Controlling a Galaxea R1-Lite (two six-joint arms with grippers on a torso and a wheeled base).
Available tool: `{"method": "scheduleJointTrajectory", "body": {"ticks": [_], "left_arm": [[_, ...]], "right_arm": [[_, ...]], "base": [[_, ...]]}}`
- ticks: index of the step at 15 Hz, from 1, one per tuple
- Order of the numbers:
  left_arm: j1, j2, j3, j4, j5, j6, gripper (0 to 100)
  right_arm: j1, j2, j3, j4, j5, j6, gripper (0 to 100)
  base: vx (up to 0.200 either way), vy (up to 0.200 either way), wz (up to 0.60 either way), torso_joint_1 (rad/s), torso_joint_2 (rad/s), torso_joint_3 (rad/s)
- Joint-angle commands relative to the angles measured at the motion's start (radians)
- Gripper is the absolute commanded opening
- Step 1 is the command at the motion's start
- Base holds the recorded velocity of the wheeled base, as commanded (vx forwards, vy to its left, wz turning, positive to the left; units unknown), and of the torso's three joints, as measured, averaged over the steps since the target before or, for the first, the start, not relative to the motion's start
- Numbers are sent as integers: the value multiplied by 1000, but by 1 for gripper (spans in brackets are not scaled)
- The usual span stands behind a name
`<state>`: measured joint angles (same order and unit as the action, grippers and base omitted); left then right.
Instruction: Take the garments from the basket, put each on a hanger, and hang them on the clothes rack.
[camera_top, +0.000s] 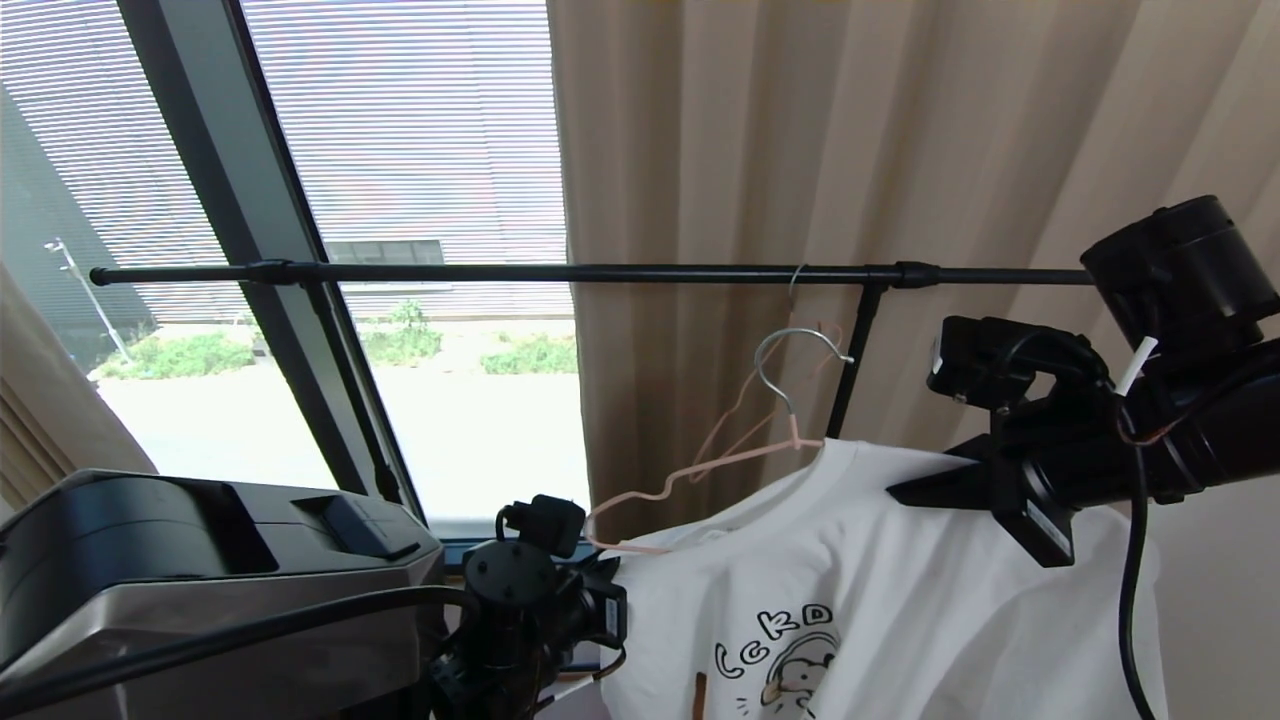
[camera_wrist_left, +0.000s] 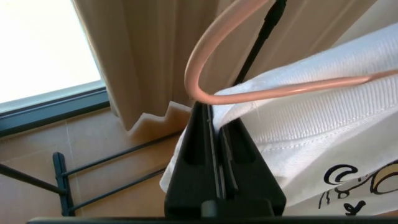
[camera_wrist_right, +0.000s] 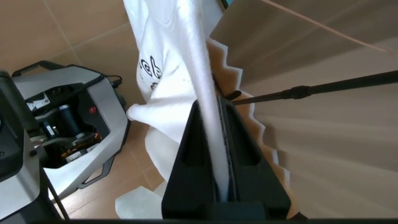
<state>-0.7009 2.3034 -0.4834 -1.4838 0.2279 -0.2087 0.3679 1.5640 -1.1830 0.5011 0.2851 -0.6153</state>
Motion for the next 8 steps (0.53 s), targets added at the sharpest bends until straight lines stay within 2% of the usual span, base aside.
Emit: {"method": "scheduleJointTrajectory", "body": {"ticks": [1, 5, 8], "left_arm": [[7, -2, 0, -1, 1, 2, 0], [24, -10, 0, -1, 1, 8, 0], [35, -15, 0, -1, -1, 15, 0]], "right_arm": [[-10, -7, 16, -1, -1, -1, 0], [-41, -21, 82, -85, -4, -23, 0], [-87, -29, 123, -121, -14, -118, 0]], "base": [[0, 0, 0, 0, 0, 0], [0, 0, 0, 0, 0, 0], [0, 0, 0, 0, 0, 0]]}}
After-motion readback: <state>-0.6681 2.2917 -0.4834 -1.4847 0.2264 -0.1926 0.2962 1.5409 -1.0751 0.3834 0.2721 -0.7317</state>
